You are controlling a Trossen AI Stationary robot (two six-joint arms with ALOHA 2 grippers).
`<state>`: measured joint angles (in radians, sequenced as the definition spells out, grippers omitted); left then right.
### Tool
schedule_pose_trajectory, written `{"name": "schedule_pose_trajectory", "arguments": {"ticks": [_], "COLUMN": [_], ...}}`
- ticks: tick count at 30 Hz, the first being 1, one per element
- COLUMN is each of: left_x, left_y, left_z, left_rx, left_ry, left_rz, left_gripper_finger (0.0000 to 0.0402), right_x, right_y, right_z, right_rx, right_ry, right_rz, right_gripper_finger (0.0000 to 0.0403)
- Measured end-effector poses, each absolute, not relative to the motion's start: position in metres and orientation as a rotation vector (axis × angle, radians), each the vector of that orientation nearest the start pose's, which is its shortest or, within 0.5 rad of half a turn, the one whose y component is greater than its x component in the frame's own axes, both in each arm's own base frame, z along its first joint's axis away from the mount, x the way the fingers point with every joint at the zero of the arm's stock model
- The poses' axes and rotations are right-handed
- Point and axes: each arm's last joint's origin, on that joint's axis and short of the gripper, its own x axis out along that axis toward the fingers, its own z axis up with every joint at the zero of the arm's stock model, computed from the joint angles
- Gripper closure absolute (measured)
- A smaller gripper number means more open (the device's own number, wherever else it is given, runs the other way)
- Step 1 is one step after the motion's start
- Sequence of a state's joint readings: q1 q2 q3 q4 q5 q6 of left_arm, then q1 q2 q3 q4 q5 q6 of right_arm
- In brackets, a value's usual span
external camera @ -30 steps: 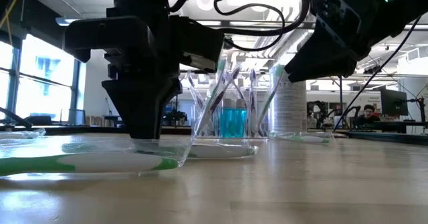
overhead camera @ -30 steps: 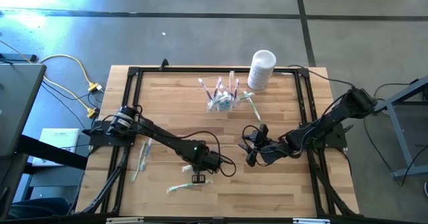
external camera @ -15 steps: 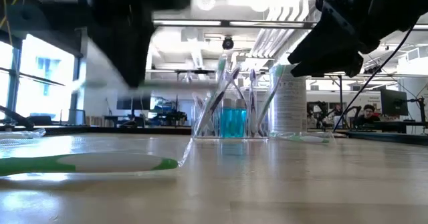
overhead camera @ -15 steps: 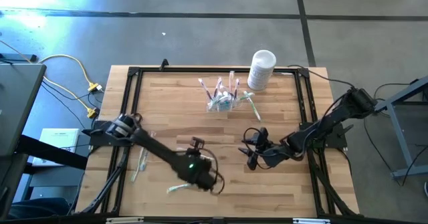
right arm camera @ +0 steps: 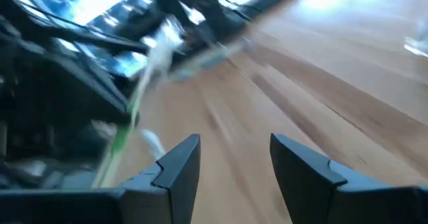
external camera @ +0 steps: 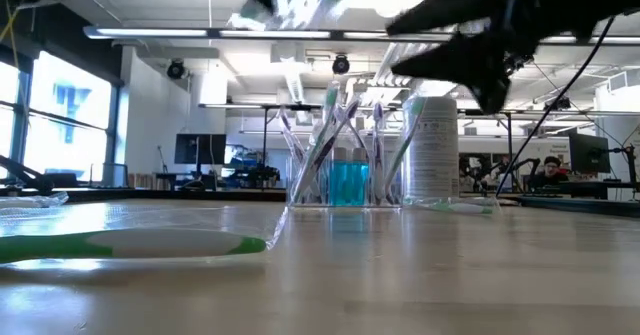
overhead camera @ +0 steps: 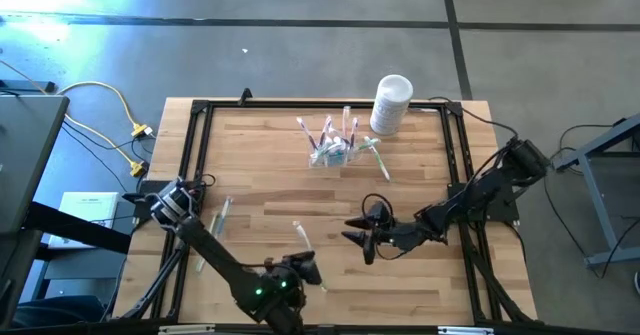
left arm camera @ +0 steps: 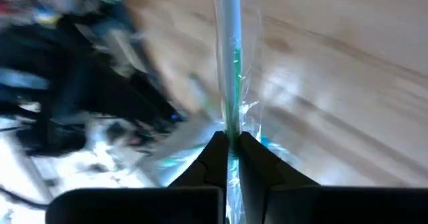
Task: Pick & Place toothbrushing station
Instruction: Put the green toothbrush into the transparent organizer
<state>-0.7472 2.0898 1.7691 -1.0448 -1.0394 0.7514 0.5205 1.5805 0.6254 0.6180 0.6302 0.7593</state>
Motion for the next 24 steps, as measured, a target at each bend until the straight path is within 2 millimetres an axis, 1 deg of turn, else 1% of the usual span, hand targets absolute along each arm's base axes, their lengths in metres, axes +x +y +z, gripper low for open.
{"name": "schedule_pose_trajectory", "arguments": {"ticks": [2,5,7,11,14,16,20,24], "left_x": [0.326,0.324,0.324,0.327,0.338,0.347,0.368,0.384], "left_y": [-0.271,-0.271,-0.270,-0.266,-0.261,-0.254,-0.239,-0.228], "left_z": [0.228,0.220,0.216,0.205,0.201,0.201,0.206,0.209], "left_rx": [1.826,1.940,1.986,2.076,2.087,2.088,2.078,2.059], "left_ry": [0.949,0.949,0.947,0.968,0.962,0.967,0.966,0.943], "left_rz": [-0.058,-0.017,-0.002,-0.035,-0.082,-0.111,-0.082,-0.082], "left_gripper_finger": [0.0396,0.0396,0.0396,0.0396,0.0396,0.0396,0.0396,0.0396], "right_x": [0.273,0.280,0.281,0.284,0.287,0.290,0.293,0.295], "right_y": [0.133,0.131,0.129,0.121,0.115,0.110,0.102,0.099], "right_z": [0.178,0.184,0.185,0.186,0.186,0.185,0.183,0.182], "right_rx": [0.573,0.580,0.566,0.495,0.450,0.447,0.446,0.444], "right_ry": [0.170,0.101,0.082,0.083,0.087,0.094,0.125,0.144], "right_rz": [-0.147,-0.068,-0.066,-0.073,-0.058,-0.046,-0.008,0.011], "right_gripper_finger": [0.0230,0.0230,0.0230,0.0230,0.0230,0.0230,0.0230,0.0230]}}
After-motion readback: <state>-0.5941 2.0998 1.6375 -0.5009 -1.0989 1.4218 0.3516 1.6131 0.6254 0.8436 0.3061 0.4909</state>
